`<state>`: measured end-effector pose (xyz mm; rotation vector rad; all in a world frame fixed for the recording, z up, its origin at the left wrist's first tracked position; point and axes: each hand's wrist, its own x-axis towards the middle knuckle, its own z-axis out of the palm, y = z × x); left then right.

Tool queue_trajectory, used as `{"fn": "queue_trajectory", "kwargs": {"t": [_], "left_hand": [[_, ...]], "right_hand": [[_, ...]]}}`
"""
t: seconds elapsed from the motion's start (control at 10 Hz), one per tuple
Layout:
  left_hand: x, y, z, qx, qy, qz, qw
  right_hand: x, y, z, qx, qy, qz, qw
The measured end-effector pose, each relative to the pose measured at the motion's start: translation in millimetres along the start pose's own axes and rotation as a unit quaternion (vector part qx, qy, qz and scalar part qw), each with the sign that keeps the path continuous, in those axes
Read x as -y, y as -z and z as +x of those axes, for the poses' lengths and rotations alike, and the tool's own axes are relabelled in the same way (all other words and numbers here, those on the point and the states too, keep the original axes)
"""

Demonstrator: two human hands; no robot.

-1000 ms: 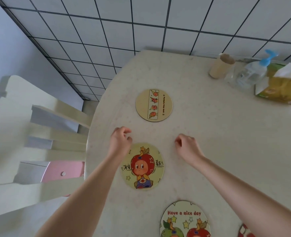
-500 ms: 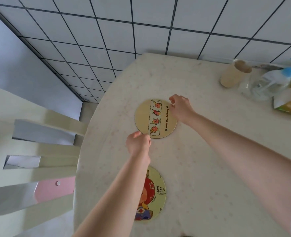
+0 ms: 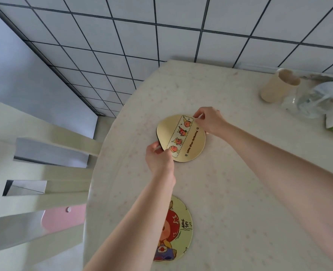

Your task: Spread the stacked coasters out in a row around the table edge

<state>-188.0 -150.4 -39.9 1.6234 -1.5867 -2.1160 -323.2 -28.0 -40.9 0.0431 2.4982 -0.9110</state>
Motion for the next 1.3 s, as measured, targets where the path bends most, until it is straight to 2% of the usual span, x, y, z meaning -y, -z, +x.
{"fn": "queue_trajectory", "kwargs": {"t": [0.1,0.2,0.4,0.5,0.7,1.0,1.3], "left_hand": [[-9,1,7,0.02,-0.034,0.023,0.999],[-20,5,19,0.03,-0.059,0.069,0.995],[-43,7,48,0.023,-0.08,0.137,0.987],[-48,2,56,0.026,-0.102,0.179,0.978],[-46,2,57,0.029,-0.139,0.232,0.962],[-50,9,46,0.119,-0.186,0.308,0.925],[-44,58,-3,0.125,-0.221,0.312,0.915]], "right_hand": [[-3,2,-10,0.032,-0.04,0.065,0.997],[-6,5,-24,0.028,-0.082,0.135,0.987],[-27,-12,-57,0.02,-0.186,0.3,0.936],[-34,-25,-67,-0.004,-0.196,0.312,0.93],[-32,-33,-71,-0.063,-0.158,0.219,0.961],[-29,-30,-80,-0.052,-0.155,0.156,0.974],[-37,-29,-149,-0.01,-0.159,0.147,0.976]]}}
